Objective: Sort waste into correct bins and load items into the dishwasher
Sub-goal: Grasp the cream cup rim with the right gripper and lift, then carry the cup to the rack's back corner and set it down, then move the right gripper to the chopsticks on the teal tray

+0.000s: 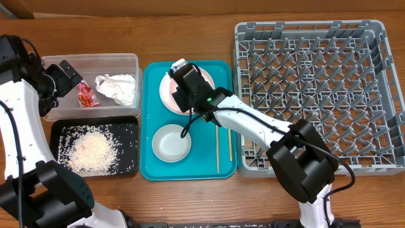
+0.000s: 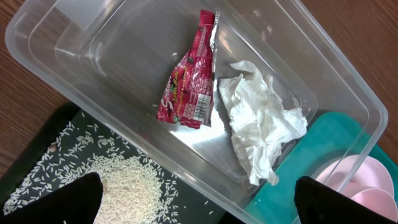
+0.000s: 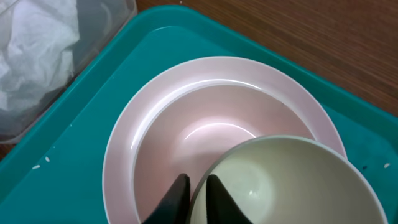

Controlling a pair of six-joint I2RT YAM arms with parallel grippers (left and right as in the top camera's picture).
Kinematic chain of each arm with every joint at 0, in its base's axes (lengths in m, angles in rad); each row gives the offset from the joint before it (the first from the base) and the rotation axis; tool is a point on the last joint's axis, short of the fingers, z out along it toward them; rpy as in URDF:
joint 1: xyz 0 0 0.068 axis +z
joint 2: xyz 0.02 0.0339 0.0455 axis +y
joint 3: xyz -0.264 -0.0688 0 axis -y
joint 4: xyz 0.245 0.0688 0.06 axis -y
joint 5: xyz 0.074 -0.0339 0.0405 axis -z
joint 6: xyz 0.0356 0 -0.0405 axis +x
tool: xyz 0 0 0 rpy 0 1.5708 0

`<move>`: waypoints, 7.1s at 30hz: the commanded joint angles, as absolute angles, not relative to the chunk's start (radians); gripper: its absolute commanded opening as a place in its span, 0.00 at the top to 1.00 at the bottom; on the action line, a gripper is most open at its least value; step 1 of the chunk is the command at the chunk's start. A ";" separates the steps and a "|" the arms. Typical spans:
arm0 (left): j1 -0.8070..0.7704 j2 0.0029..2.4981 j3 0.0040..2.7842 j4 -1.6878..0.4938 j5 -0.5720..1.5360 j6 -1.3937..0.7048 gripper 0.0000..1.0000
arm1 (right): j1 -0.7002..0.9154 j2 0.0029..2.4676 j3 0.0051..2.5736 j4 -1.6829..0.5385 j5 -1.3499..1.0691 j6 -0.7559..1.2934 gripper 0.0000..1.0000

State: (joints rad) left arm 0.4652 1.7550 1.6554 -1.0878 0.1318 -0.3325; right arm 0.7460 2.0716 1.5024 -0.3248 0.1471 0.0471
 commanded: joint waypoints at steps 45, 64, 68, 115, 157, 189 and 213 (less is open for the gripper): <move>0.463 1.724 1.654 -1.088 0.120 -0.310 0.00 | -0.065 2.059 1.501 0.072 -1.341 -0.060 0.96; 0.463 1.724 1.654 -1.088 0.120 -0.310 0.00 | -0.104 2.215 1.500 0.118 -1.318 -0.053 0.96; 0.463 1.724 1.654 -1.088 0.120 -0.310 0.00 | -0.109 2.219 1.500 0.114 -1.318 -0.053 0.96; 0.463 1.724 1.654 -1.088 0.120 -0.310 0.00 | -0.200 2.224 1.498 -0.040 -1.362 -0.056 0.86; 0.463 1.724 1.654 -1.088 0.120 -0.310 0.00 | 0.073 1.824 1.497 -0.561 -0.242 -0.041 0.96; 0.463 1.725 1.654 -1.088 0.120 -0.310 0.00 | 0.167 1.935 1.501 -0.471 0.171 0.002 0.96; 0.463 1.725 1.654 -1.088 0.120 -0.310 0.00 | 0.287 1.561 1.536 -0.758 -0.327 0.006 0.69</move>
State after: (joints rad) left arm 0.4652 1.7542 1.6554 -1.0882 0.1261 -0.3321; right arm 0.2596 1.5616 1.5253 -0.7235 -0.0860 0.0010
